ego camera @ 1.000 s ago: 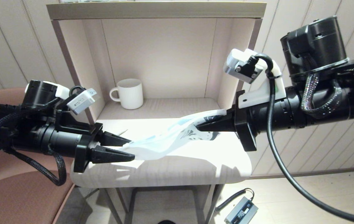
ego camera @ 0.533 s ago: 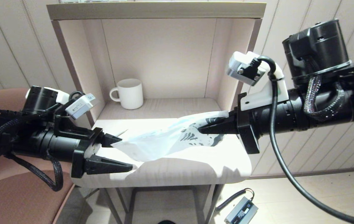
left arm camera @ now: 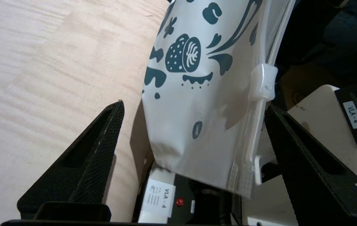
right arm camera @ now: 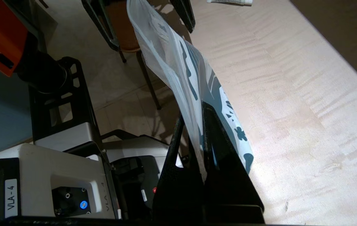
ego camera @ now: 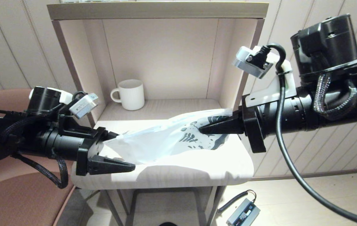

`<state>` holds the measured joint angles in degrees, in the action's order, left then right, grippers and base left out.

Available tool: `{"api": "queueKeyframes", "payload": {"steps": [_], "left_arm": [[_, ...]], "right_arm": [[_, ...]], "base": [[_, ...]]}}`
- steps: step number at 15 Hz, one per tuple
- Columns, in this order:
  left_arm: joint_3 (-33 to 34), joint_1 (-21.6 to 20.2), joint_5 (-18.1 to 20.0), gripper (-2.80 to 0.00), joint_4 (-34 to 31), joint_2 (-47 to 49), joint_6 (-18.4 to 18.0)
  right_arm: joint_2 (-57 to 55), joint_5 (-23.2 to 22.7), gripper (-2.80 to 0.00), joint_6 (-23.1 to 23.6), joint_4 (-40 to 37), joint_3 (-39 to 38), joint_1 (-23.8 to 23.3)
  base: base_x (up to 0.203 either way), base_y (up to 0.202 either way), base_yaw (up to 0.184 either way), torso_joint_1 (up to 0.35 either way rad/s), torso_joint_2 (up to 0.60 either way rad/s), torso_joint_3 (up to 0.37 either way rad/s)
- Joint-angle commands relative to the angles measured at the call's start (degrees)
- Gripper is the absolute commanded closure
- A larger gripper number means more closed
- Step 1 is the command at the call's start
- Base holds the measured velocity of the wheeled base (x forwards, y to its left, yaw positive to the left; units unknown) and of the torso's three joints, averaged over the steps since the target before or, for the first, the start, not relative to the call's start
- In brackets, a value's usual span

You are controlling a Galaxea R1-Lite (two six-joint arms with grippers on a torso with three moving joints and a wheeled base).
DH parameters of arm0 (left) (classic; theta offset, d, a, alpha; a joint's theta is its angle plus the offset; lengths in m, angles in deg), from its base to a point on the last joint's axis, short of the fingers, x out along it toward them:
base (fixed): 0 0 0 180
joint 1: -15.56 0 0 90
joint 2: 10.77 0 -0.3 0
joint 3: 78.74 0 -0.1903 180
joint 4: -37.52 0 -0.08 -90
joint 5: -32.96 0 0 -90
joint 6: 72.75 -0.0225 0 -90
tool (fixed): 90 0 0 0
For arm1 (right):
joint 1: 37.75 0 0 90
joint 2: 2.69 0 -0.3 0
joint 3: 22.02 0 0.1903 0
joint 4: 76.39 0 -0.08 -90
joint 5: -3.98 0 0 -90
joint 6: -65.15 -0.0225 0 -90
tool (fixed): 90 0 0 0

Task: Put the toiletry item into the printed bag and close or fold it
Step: Pick up the toothpaste

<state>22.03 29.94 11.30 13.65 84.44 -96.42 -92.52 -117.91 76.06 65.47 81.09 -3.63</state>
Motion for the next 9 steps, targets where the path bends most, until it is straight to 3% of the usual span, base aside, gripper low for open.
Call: {"api": "queueKeyframes", "payload": {"steps": [1, 9], "left_arm": [[-0.77, 0.74, 0.39, -2.80, -0.02, 0.49, 0.13], [-1.27, 1.47, 0.48, -2.80, 0.02, 0.58, 0.90]], "right_arm": [[0.07, -0.19, 0.00, 0.08, -0.08, -0.28, 0.16], [-0.08, -0.19, 0.00, -0.01, -0.08, 0.15, 0.24]], "base": [[0.000, 0.000, 0.000, 0.000, 0.00, 0.000], [0.000, 0.000, 0.000, 0.000, 0.00, 0.000]]}}
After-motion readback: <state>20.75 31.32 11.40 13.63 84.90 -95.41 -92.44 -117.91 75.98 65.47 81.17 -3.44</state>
